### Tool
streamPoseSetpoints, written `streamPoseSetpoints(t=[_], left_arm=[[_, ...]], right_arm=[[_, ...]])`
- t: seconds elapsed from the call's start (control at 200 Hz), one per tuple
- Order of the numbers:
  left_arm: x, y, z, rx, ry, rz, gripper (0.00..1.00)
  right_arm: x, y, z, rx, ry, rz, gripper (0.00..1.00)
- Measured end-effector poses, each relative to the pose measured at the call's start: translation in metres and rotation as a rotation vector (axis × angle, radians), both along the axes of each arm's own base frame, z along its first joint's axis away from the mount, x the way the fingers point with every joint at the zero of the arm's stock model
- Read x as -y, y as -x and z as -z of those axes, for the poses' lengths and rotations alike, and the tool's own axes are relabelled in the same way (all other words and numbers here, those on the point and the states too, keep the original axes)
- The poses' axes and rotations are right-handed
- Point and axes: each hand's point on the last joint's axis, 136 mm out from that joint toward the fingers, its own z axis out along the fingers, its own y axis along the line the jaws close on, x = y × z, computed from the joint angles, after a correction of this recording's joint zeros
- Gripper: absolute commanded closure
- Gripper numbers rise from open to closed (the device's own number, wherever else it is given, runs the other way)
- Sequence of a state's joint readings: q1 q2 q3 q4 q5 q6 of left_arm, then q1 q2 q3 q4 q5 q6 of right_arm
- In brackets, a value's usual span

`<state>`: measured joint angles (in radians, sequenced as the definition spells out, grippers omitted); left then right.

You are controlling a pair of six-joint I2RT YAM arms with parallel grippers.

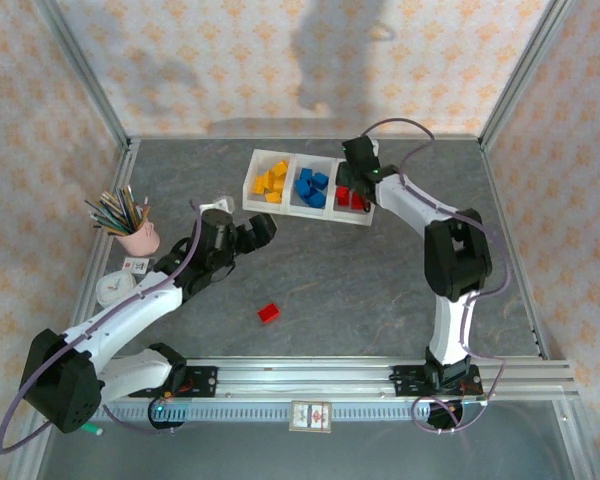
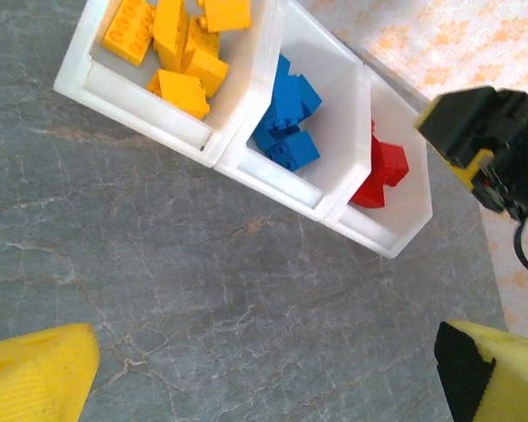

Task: Sort the legos into containers by color
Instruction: Place the lego in the container, then pick up the lego from the bottom-center of the table.

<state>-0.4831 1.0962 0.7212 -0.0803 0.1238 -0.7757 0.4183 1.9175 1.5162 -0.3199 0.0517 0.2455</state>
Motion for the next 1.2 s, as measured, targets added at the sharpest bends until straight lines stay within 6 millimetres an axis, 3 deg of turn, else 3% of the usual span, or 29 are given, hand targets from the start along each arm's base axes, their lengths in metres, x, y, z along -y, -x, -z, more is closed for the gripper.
streamPoseSetpoints(t=[0.165, 0.25, 0.776, 0.991, 1.196], left_arm=[[-0.008, 0.01, -0.022, 0.055, 0.022, -0.013, 0.01], [-0.015, 0.018, -0.029, 0.077, 0.026, -0.026, 0.01], [-0.061, 0.072, -0.005, 0.0, -0.01, -0.126, 0.01], [-0.076, 0.087, -0.003, -0.009, -0.007, -0.174, 0.01], [-0.085, 0.097, 0.006, -0.031, -0.008, -0.21, 0.01]], right_arm=[[-0.037, 0.054, -0.028, 0.028, -0.042, -0.124, 0.35], [-0.059, 0.082, -0.033, 0.026, -0.061, -0.198, 0.32], [-0.165, 0.266, 0.023, -0.133, -0.028, -0.641, 0.19], [-0.192, 0.309, 0.034, -0.145, -0.022, -0.749, 0.14], [-0.206, 0.329, 0.078, -0.215, 0.053, -0.779, 0.12]])
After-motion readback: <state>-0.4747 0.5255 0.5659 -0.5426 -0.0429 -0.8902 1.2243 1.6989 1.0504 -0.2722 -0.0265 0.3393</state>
